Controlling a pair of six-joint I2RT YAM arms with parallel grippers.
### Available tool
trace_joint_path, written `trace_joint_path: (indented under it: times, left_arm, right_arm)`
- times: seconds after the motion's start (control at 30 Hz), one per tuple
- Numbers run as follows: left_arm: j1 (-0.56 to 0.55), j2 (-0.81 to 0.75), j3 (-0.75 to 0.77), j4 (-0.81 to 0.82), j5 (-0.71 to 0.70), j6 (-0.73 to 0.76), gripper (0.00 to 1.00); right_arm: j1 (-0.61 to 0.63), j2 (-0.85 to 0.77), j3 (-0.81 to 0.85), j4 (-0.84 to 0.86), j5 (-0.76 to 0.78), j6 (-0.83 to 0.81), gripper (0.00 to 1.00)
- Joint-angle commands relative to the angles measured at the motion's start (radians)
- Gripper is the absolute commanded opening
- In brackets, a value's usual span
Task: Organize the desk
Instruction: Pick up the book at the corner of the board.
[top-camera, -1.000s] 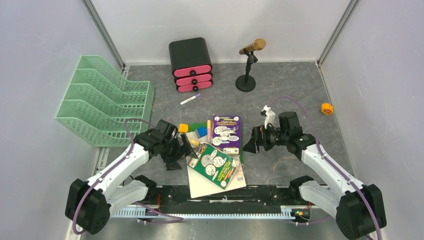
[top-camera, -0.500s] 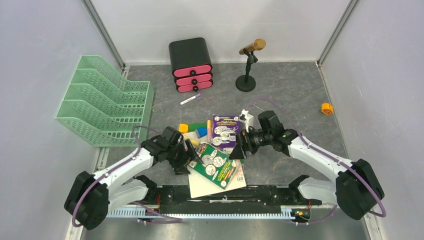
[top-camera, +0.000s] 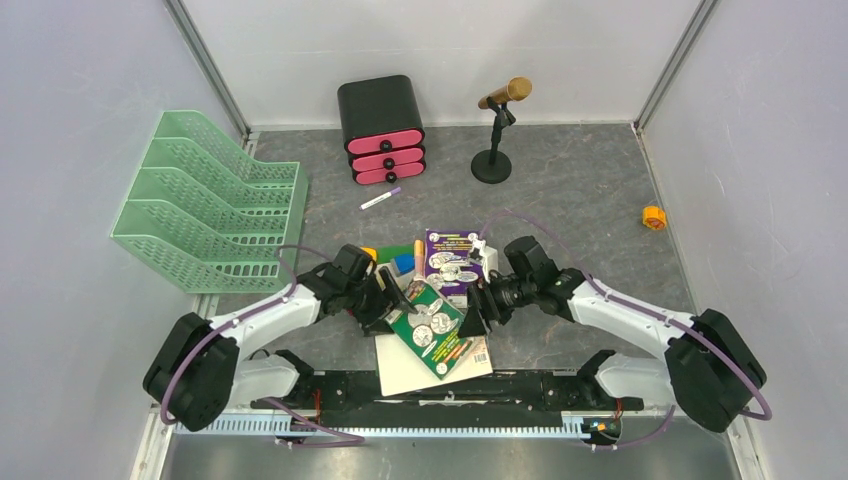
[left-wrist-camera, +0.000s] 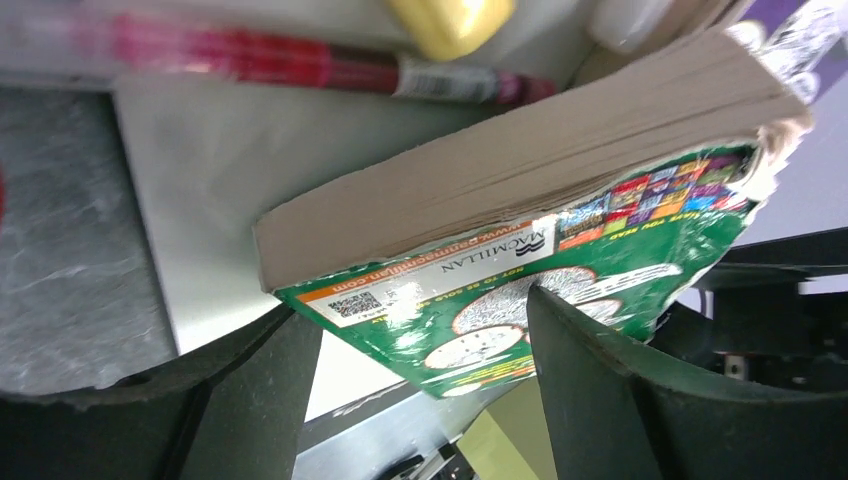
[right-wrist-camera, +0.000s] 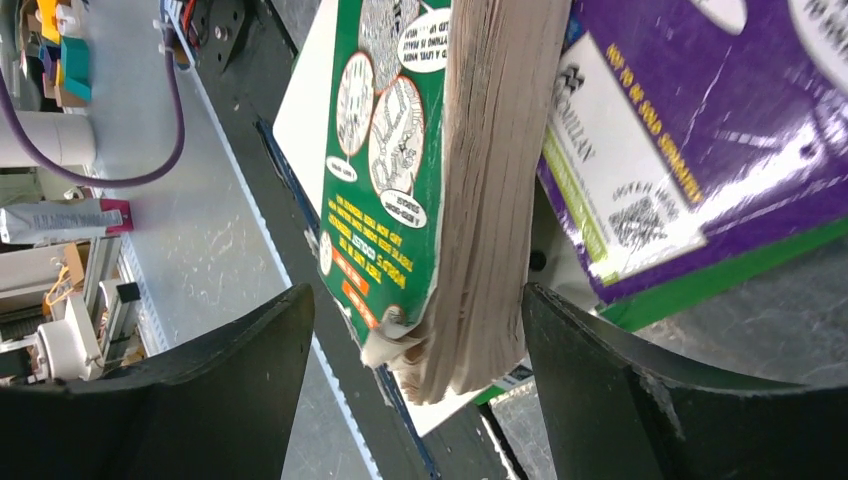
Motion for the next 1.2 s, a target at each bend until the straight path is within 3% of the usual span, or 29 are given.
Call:
trace_joint_path:
  times: [0.0,0.17,0.33,0.47,0.57,0.77,1.0,1.17]
  left_arm:
    - [-0.005,0.035,0.091,0.118,0.015,-0.007,0.81]
    - [-0.011,0.010,0.112,0.112,-0.012,0.014,0.83]
    - [-0.011,-0.042,0.140,-0.125,-0.130,0.085,0.86]
    - [-0.012,-0.074,0.087,-0.157,-0.136,0.087,0.87]
    - [-0.011,-0.103,0.007,-0.086,-0.093,0.048,0.85]
    - [-0.012,-0.141,-0.140,0.226,-0.011,-0.072,0.79]
    - [-0.011,-0.054,-0.133,0.366,0.039,-0.075,0.78]
    - [-0.016,0.037,-0.118,0.575,0.140,-0.108,0.75]
  right_arm:
    - [0.006,-0.061,-0.058,0.026,-0.059,0.036,0.81]
    - [0.006,-0.087,-0.088,0.044,-0.041,0.069,0.82]
    - [0.002,-0.061,-0.030,-0.044,0.084,0.006,0.85]
    - [-0.011,-0.023,0.023,-0.079,0.135,-0.021,0.87]
    - [-0.017,0.009,0.043,-0.074,0.122,-0.026,0.87]
    - [-0.020,0.038,0.029,-0.022,0.100,0.007,0.86]
    - [-0.020,0.063,-0.022,0.054,0.043,0.063,0.83]
    - [-0.021,0.038,-0.070,0.126,0.023,0.113,0.82]
